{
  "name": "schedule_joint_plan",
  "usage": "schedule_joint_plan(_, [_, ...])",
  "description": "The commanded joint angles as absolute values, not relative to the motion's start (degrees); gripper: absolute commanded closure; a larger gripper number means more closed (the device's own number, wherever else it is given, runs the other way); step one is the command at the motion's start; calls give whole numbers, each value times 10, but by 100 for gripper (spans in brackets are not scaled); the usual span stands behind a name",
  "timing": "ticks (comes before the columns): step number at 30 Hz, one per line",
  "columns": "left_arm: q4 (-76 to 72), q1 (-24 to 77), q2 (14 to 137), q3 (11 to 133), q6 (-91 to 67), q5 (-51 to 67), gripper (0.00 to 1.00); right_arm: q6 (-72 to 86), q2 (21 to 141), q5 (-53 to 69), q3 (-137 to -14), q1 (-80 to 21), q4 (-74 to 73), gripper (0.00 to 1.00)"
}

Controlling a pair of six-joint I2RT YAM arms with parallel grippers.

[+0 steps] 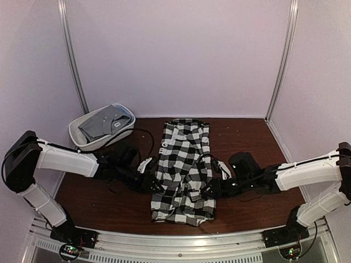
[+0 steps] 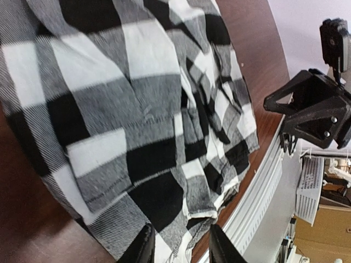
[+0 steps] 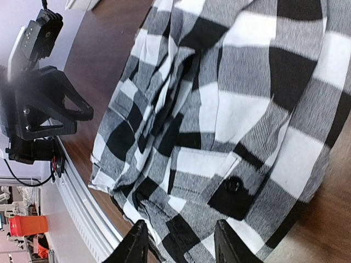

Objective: Fold and stack the long sleeve shirts
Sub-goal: Smooth out the rectangle-folded shirt at the center of the board.

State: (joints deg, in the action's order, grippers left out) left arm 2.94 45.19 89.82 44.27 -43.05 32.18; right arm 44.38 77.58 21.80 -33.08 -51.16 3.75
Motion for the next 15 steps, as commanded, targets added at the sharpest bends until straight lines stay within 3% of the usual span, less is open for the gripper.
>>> schedule_joint_plan(1, [-51,485,906,395,-466,385,65,486,780,258,-291,-536,102,58])
schedule_joint_plan(15, [-36,517,907,314,-497,370,66,541,787,258,-200,-568,150,59])
